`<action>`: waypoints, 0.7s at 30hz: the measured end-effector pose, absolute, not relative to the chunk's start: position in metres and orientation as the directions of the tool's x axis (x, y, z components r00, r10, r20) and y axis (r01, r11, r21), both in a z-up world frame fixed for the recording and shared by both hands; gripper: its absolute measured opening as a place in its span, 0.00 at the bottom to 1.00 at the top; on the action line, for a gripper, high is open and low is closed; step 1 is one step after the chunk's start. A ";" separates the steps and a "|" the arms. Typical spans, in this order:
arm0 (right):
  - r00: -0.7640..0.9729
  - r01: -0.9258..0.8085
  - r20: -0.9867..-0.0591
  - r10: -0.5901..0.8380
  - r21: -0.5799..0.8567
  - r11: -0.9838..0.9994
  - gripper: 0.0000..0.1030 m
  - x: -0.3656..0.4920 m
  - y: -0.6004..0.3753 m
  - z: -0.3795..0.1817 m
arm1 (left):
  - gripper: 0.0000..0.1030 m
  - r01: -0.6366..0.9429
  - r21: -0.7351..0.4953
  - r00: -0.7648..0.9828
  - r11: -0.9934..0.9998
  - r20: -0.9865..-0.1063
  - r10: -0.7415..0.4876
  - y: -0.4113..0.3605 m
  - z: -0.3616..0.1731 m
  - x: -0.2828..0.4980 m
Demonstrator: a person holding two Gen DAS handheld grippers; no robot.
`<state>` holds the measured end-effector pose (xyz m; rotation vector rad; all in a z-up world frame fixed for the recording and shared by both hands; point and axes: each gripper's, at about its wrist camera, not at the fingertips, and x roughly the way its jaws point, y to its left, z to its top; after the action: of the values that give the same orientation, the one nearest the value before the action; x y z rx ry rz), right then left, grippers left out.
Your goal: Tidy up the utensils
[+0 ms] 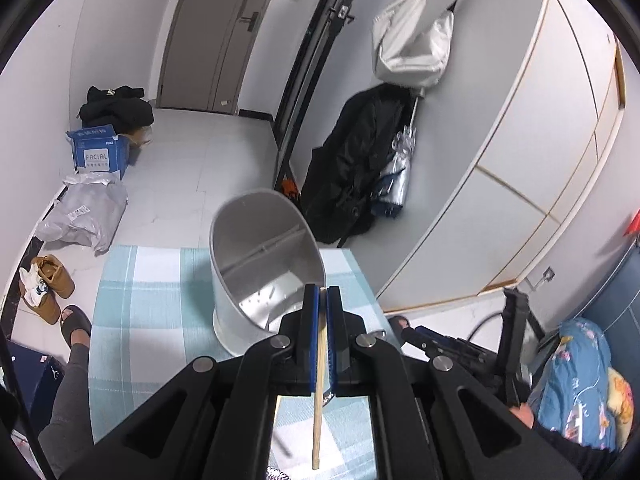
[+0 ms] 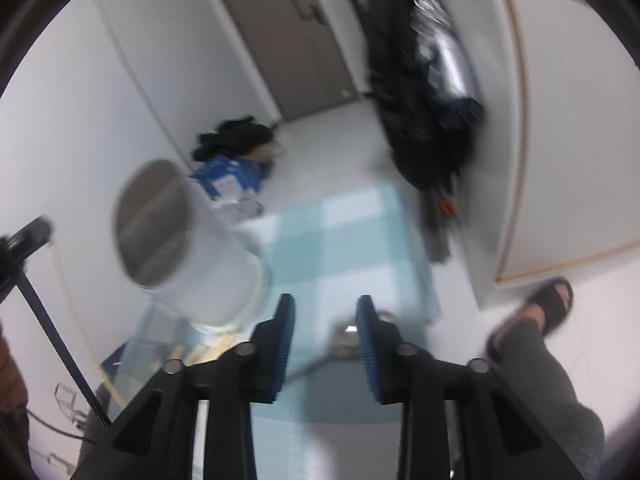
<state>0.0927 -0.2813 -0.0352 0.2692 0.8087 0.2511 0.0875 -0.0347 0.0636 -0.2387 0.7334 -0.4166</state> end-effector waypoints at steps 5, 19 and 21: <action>0.600 -0.045 -0.733 0.321 0.369 0.928 0.45 0.109 -0.296 -0.066 | 0.00 0.289 -0.360 0.642 0.887 -0.614 -0.459 -0.038 0.058 0.089; 0.560 -0.114 -0.807 0.185 0.147 0.983 0.46 0.129 -0.251 -0.093 | 0.00 0.284 -0.357 0.623 0.890 -0.637 -0.454 -0.043 0.051 0.090; 0.564 -0.132 -0.808 0.168 0.112 0.985 0.29 0.131 -0.245 -0.094 | 0.00 0.279 -0.360 0.620 0.890 -0.640 -0.454 -0.043 0.049 0.091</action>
<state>0.1311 -0.2448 -0.0941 0.0401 0.9550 0.1766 0.0906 -0.0431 0.0493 -0.2351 0.7982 -0.4257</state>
